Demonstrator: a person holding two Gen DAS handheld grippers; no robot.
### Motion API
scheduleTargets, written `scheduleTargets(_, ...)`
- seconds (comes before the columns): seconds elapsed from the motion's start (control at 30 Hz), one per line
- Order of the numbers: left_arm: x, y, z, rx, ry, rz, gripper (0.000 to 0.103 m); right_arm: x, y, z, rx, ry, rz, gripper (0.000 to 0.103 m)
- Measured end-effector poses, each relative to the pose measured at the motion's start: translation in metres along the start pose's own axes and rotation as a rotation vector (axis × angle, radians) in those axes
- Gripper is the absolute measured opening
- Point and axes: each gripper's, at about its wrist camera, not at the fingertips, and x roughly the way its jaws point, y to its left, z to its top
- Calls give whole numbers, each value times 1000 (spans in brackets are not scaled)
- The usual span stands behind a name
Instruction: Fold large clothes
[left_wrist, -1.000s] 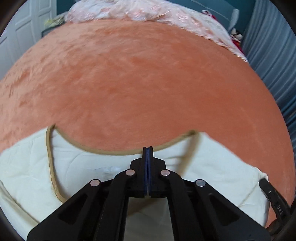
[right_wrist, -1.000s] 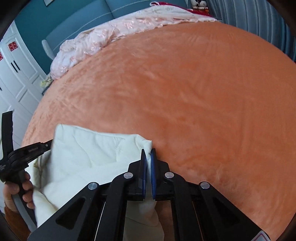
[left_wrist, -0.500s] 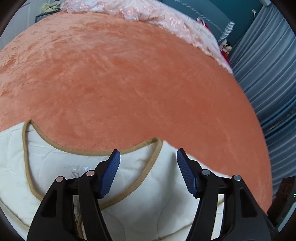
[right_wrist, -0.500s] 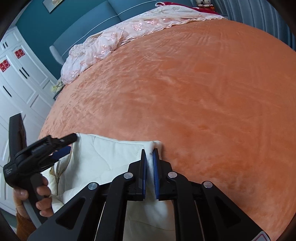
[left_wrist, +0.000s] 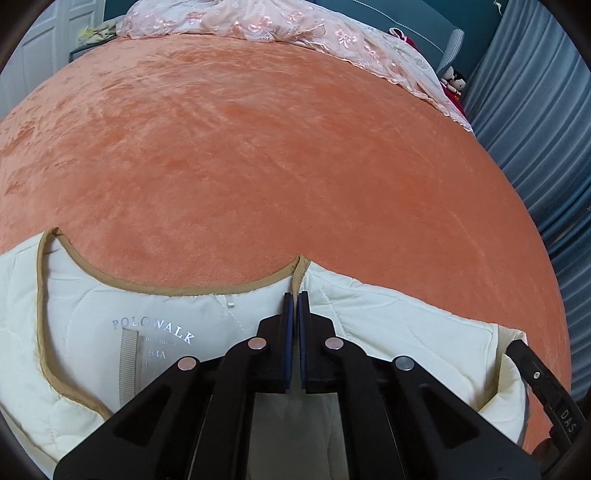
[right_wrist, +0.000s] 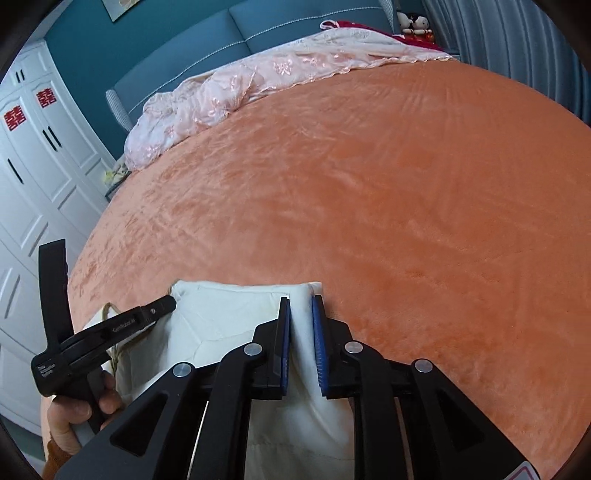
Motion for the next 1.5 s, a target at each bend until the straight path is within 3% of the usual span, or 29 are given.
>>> scheduleTargets(0.07,2,-3,0,12,-5,15,2,20,-2,-4,-7,64,-14,16)
scheduleTargets(0.23,6,-6,0,31,1,44,3,20,1,3,-11,74,-48,17)
scheduleTargets(0.3,-2,-3,1,18,-6,44,6,2,2,7,-2,42,-87,22)
scheduleTargets(0.4,-41,14,8,-28,-76,37,9,-43,15,15,-27,-93,-107,32)
scheduleTargets(0.5,-84,43,20,-34,-159,59,34,-62,49,25,-80,-139,-30,35)
scheduleTargets(0.53,-95,56,24,-37,-181,88,35,-60,64,28,-101,-122,1,35)
scheduleTargets(0.63,-102,85,32,-8,-179,213,35,-28,114,25,-149,-39,86,23)
scheduleTargets(0.67,-99,95,33,-15,-157,231,35,-15,127,23,-163,-10,84,12)
scheduleTargets(0.73,-89,111,32,-45,-110,228,34,14,147,16,-175,39,72,7)
scheduleTargets(0.93,-66,123,16,-40,-72,202,34,63,154,-9,-209,103,-14,7)
scheduleTargets(1.07,-50,126,4,-26,-51,225,34,74,143,-14,-186,109,13,2)
scheduleTargets(1.23,-41,116,-7,38,-90,306,35,84,140,-20,-183,93,23,0)
scheduleTargets(1.5,-35,120,-14,24,-147,314,36,91,140,-21,-175,58,31,0)
